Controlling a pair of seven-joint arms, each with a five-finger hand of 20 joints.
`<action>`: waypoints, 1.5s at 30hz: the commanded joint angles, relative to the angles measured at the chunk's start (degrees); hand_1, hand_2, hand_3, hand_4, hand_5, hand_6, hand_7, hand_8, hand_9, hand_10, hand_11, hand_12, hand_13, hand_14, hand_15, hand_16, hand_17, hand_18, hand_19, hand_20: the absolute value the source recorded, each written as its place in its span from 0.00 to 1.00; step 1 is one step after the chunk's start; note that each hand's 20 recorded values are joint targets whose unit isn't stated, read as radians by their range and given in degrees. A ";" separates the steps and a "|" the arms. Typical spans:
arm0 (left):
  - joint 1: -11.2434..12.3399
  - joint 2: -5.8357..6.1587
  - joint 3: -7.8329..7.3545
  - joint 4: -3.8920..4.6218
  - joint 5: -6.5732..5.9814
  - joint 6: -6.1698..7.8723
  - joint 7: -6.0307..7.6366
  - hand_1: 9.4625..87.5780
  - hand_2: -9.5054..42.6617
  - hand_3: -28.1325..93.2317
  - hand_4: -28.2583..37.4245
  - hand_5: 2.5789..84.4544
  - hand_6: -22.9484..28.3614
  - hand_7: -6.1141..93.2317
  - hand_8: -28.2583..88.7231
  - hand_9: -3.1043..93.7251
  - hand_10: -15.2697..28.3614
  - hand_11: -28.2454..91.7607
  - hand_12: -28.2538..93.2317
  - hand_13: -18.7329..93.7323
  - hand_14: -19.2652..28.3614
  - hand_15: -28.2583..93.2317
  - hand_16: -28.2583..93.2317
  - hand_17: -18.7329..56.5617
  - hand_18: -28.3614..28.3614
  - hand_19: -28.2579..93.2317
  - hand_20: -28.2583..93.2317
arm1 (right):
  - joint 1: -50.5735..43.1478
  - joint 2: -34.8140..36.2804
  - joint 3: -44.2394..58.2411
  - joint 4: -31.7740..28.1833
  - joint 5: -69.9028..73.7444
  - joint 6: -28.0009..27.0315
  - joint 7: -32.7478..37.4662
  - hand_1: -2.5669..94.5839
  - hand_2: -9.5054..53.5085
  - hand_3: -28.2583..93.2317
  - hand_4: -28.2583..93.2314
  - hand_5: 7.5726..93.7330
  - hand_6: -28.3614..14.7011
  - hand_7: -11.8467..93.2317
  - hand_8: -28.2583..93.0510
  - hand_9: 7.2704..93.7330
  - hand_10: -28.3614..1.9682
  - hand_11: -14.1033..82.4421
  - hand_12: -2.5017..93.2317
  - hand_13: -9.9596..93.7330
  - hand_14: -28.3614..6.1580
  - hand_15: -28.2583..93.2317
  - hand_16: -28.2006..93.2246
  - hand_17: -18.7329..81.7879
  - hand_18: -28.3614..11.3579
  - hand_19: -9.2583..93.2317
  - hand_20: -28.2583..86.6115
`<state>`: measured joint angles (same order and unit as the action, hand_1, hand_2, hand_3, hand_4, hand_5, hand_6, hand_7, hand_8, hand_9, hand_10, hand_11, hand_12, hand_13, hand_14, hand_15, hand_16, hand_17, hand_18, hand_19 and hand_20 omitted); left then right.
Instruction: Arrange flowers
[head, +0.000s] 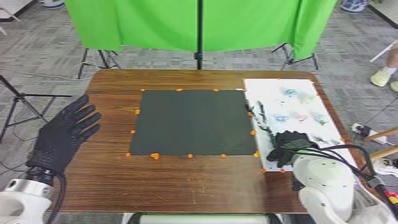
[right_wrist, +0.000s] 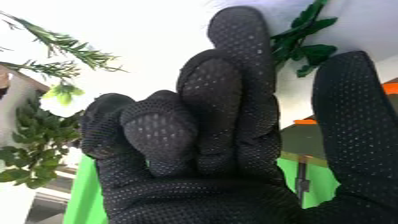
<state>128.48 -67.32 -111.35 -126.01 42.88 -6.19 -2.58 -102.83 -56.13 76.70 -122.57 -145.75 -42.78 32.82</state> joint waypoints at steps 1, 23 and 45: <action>0.56 -0.30 0.23 0.03 -0.34 0.36 -0.51 0.20 0.11 0.79 0.00 0.27 0.48 0.27 0.14 0.24 0.57 0.41 0.36 0.28 0.65 0.50 0.23 0.09 0.82 0.56 0.29 | -10.77 -1.71 -4.43 7.85 0.76 1.51 -6.31 0.50 0.00 0.80 0.00 0.94 0.72 0.48 0.25 0.99 0.67 0.65 0.38 0.92 0.62 0.82 0.49 0.65 0.16 1.00 0.67; -0.29 -1.45 0.48 0.26 0.32 -0.23 -1.36 0.20 0.11 0.80 0.00 0.27 0.48 0.27 0.14 0.23 0.57 0.41 0.36 0.28 0.65 0.50 0.23 0.09 0.82 0.56 0.29 | -10.99 -3.36 0.08 8.96 3.95 8.63 -2.85 0.33 0.19 1.00 0.17 0.98 0.55 0.40 0.25 0.92 0.62 0.63 0.29 0.89 0.70 0.79 0.43 0.65 0.25 1.00 0.75; -0.13 -1.69 0.47 0.04 0.37 0.03 -0.93 0.21 0.12 0.80 0.00 0.27 0.48 0.27 0.14 0.23 0.57 0.41 0.36 0.28 0.65 0.50 0.23 0.09 0.82 0.56 0.29 | -7.17 -3.56 7.35 -0.53 9.14 19.49 -3.99 0.34 0.16 1.00 0.22 0.97 0.53 0.46 0.26 0.94 0.62 0.64 0.32 0.90 0.67 0.82 0.44 0.66 0.23 1.00 0.79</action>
<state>127.71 -68.49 -111.14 -125.99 43.03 -6.23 -3.37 -110.82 -59.40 83.71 -122.60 -136.80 -25.98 28.53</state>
